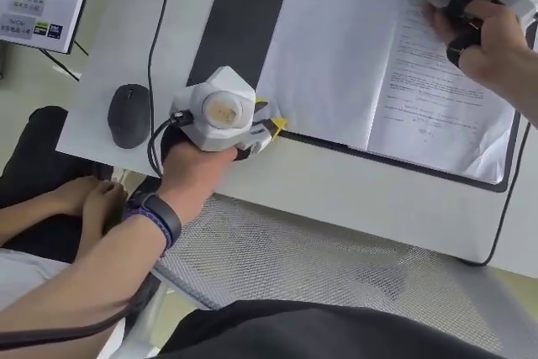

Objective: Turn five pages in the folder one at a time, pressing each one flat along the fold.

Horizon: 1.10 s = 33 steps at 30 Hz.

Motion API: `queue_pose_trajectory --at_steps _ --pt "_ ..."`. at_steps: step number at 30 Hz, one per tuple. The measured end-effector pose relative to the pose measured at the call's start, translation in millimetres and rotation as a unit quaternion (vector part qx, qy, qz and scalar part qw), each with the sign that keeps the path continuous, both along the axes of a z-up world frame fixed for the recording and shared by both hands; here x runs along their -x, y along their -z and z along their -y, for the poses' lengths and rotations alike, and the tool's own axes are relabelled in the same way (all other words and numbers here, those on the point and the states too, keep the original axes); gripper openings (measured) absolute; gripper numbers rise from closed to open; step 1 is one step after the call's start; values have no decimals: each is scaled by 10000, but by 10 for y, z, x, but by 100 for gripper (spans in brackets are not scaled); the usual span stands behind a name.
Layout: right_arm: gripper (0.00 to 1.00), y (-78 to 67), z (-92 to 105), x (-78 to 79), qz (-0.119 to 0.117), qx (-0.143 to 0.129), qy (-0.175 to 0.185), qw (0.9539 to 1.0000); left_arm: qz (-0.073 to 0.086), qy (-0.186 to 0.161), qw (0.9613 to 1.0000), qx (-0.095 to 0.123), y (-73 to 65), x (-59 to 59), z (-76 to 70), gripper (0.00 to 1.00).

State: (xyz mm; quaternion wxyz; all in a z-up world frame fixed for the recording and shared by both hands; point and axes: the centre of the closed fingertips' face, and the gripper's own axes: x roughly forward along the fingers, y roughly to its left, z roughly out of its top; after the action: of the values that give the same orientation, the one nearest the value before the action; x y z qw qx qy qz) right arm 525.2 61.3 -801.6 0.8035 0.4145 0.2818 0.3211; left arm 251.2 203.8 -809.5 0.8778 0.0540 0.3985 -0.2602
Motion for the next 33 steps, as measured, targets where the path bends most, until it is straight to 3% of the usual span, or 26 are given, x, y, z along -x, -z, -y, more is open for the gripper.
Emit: queue_pose_trajectory --at_steps 10,16,21,33 --pt "0 27 -183 437 80 188 -954 9952 24 -19 10000 -1 0 6 1 23" --pt "0 -26 -244 821 127 218 -1351 9905 45 -47 10000 29 -5 5 -6 22" --pt "0 -78 -310 1221 158 259 -1777 9836 45 -39 10000 32 -11 7 -5 23" --pt "0 -79 -356 1778 141 268 -2289 9730 61 -44 10000 48 -17 6 -9 22"
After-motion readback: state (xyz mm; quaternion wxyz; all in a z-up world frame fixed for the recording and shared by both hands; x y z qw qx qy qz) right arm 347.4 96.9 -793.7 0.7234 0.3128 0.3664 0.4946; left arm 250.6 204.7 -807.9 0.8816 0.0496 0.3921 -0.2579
